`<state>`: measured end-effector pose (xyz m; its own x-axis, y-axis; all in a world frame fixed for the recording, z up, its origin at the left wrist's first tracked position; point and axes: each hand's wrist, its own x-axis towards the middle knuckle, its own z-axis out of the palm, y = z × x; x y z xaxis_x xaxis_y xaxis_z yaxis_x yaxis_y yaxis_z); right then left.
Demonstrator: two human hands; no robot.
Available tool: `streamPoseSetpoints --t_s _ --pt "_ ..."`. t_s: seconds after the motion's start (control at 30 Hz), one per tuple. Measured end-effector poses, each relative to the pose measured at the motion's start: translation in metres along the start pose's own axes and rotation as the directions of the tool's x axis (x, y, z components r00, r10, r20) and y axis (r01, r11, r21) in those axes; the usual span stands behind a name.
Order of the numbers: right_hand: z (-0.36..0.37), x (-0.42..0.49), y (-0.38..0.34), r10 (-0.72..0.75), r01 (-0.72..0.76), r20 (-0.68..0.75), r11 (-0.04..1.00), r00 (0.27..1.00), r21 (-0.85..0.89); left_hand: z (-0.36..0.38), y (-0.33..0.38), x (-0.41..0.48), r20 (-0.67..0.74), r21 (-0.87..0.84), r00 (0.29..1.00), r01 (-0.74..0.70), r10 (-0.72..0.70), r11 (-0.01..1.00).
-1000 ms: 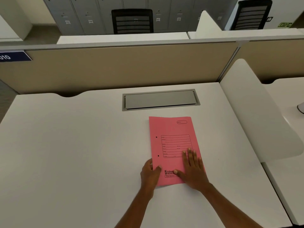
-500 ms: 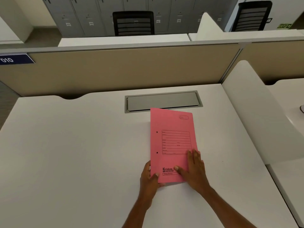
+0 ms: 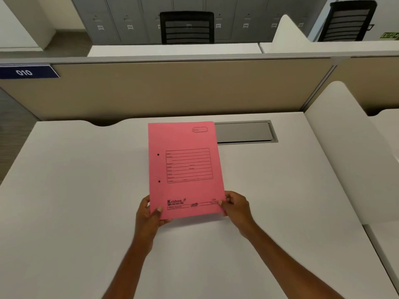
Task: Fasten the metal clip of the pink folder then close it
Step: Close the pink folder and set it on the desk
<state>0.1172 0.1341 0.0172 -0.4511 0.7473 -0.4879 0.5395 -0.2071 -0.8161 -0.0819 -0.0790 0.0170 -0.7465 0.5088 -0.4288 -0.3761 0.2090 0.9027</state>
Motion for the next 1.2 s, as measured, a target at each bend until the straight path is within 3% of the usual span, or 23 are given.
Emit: streamPoseSetpoints --t_s 0.3,0.5,0.73,0.83,0.9,1.0,1.1,1.2 --pt "0.07 0.035 -0.045 0.043 -0.047 0.08 0.997 0.996 0.058 -0.054 0.022 0.059 -0.115 0.117 0.993 -0.008 0.021 0.993" --pt "0.103 0.053 -0.059 0.073 -0.07 0.081 0.997 0.994 -0.042 -0.068 0.032 0.094 -0.147 0.209 0.989 0.039 -0.008 0.977" --pt "0.128 0.077 -0.069 -0.074 0.085 0.091 0.988 0.993 -0.129 -0.07 0.04 0.132 -0.236 0.329 0.972 0.077 0.003 0.941" --pt "0.134 0.08 -0.072 -0.214 0.223 0.067 0.954 0.975 -0.199 -0.07 0.047 0.144 -0.328 0.59 0.933 0.083 0.144 0.803" --pt "0.138 0.078 -0.069 -0.297 0.311 0.094 0.888 0.95 -0.339 -0.068 0.051 0.146 -0.318 0.776 0.921 0.116 0.226 0.62" --pt "0.142 0.077 -0.056 -0.417 0.484 0.261 0.631 0.871 -0.607 -0.05 0.047 0.135 -0.176 0.896 0.941 0.032 0.288 0.443" --pt "0.151 0.081 -0.046 -0.429 0.644 0.484 0.432 0.763 -0.632 -0.026 0.029 0.119 -0.029 0.929 0.964 -0.072 0.265 0.363" --pt "0.159 0.089 -0.042 -0.395 0.677 0.554 0.341 0.733 -0.653 -0.017 0.021 0.117 -0.032 0.937 0.969 -0.057 0.247 0.344"
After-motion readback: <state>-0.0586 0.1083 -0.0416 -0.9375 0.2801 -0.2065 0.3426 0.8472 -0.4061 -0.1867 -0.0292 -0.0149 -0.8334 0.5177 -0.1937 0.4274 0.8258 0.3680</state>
